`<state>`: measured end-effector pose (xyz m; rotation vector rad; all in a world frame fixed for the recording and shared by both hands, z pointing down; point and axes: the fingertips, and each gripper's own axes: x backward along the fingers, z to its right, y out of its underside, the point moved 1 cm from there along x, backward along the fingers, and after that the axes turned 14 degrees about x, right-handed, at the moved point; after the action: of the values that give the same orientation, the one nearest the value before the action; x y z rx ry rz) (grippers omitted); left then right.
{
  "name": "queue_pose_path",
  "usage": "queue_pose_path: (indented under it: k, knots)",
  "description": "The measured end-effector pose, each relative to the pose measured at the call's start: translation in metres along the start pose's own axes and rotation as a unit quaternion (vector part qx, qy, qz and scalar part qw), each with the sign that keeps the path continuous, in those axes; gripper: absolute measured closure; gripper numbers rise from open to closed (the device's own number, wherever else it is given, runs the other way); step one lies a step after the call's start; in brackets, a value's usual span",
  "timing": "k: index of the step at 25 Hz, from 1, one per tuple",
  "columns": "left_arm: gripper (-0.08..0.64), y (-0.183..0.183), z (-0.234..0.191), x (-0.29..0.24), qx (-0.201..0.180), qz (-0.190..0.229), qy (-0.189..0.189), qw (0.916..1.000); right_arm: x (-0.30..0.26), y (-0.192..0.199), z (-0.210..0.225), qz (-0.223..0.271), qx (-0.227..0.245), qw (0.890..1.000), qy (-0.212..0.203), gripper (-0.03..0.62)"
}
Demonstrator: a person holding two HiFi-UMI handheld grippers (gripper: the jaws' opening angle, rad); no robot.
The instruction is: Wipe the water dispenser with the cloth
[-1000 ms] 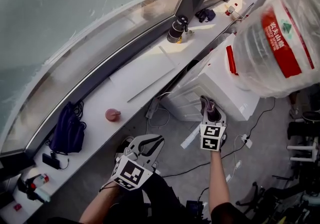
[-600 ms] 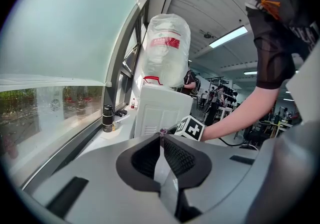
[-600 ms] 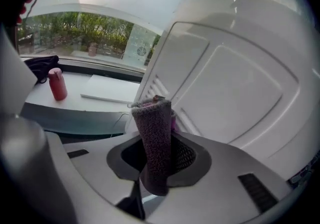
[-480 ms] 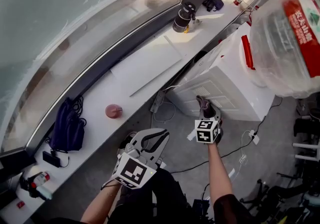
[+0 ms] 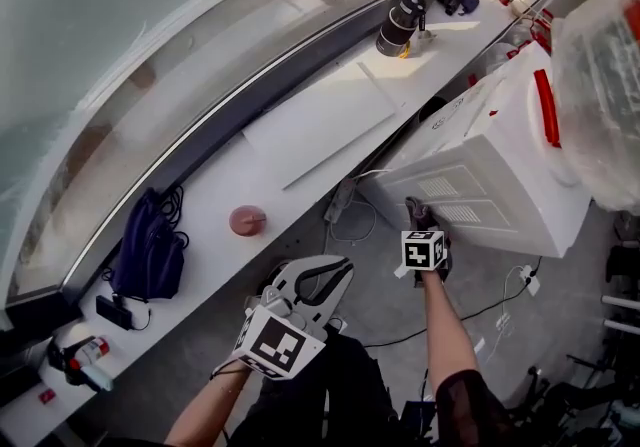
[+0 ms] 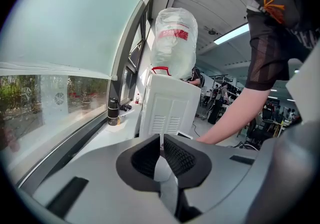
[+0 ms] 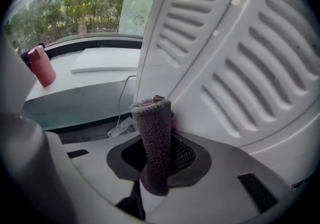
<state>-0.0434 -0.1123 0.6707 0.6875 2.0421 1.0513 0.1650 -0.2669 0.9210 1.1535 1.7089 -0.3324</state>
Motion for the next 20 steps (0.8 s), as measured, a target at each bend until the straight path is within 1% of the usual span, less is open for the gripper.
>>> queue_pose_path:
  k: [3,5,8,12,16,20]
  knots:
    - [0.529,0.0,-0.004,0.004,-0.001,0.001,0.0,1.0,-0.012,0.01,-0.005,-0.043,-0.028,0.999,-0.007,0.492]
    - [0.529,-0.002,-0.007,0.008,-0.001,0.001,-0.002,1.0,-0.008,0.008,-0.006,-0.045,-0.05,0.998,-0.011,0.492]
    - [0.529,-0.007,-0.007,0.014,-0.002,-0.008,-0.001,1.0,0.017,0.001,-0.009,-0.016,-0.059,0.998,-0.024,0.492]
    - [0.529,-0.021,0.006,0.016,-0.003,-0.014,0.013,0.9998,0.078,-0.012,0.01,0.04,-0.032,0.998,-0.029,0.492]
    - [0.529,-0.033,0.02,0.014,-0.016,-0.024,0.029,0.9992,0.152,-0.025,0.031,0.089,-0.014,0.996,-0.02,0.492]
    - [0.529,-0.051,0.039,0.009,-0.026,-0.027,0.051,0.998,0.219,-0.034,0.067,0.12,-0.02,0.993,0.006,0.492]
